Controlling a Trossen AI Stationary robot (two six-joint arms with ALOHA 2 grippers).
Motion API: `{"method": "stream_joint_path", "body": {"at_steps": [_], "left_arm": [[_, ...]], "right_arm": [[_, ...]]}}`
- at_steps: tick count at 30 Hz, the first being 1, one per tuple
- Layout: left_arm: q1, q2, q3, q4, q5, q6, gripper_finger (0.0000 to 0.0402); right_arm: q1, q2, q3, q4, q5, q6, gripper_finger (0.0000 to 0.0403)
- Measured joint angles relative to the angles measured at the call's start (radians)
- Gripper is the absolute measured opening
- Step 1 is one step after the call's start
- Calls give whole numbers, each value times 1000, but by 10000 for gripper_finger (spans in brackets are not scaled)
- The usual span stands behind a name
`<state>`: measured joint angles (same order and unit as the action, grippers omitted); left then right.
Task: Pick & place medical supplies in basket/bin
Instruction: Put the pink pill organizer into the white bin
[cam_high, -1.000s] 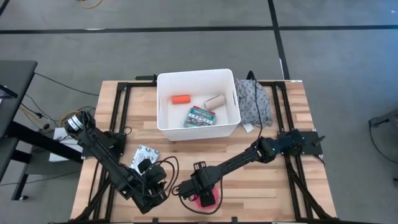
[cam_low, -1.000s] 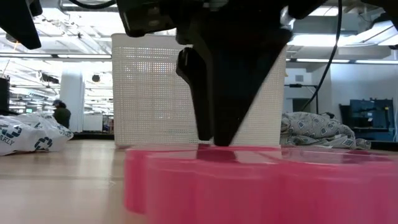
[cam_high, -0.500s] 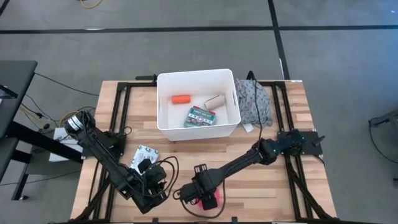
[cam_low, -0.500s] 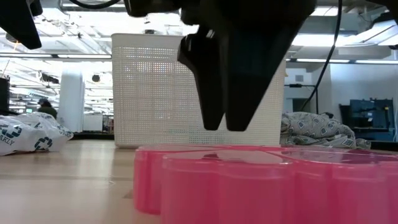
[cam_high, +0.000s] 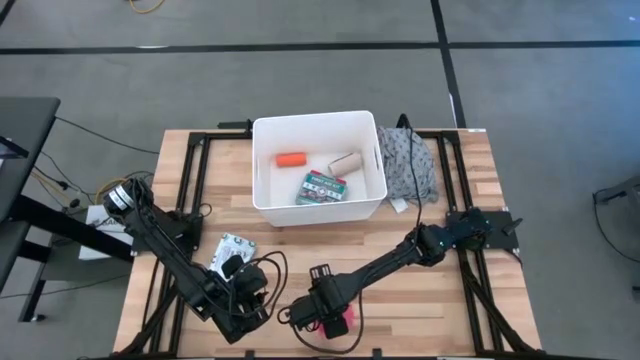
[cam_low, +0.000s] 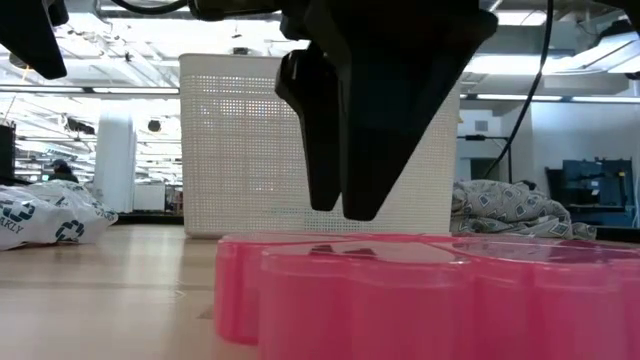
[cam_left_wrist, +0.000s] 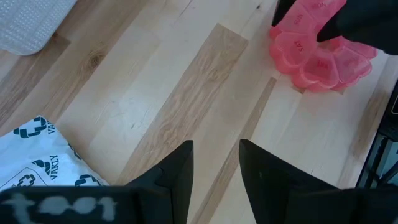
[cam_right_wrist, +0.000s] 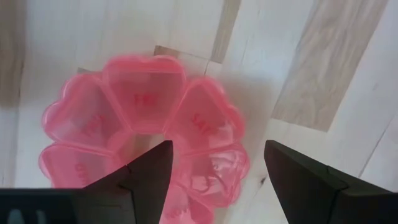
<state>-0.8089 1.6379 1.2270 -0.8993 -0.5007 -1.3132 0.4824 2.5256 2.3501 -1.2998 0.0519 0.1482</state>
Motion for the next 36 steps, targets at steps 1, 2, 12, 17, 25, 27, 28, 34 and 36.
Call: {"method": "stream_joint_path", "body": {"at_steps": [1, 2, 12, 17, 25, 27, 28, 34, 36], "left_arm": [[0, 0, 0, 0, 0, 0, 117], [0, 0, 0, 0, 0, 0, 117], [0, 0, 0, 0, 0, 0, 117], [0, 0, 0, 0, 0, 0, 117], [0, 0, 0, 0, 4, 0, 117], [0, 0, 0, 0, 4, 0, 117], [0, 0, 0, 0, 3, 0, 117], [0, 0, 0, 0, -1, 0, 117], [0, 0, 0, 0, -2, 0, 117]], "right_arm": [[0, 0, 0, -1, 0, 0, 249], [0, 0, 0, -1, -1, 0, 249], [0, -4, -51, 8, -6, 0, 249], [-10, -10, -82, 29, -34, 1, 249], [-13, 0, -105, 53, -29, -1, 249], [-13, 0, -125, 77, -29, -2, 249], [-13, -3, -139, 94, -30, -3, 249], [-20, -8, -163, 105, -39, 1, 248], [-22, -8, -160, 106, -37, 0, 245]]}}
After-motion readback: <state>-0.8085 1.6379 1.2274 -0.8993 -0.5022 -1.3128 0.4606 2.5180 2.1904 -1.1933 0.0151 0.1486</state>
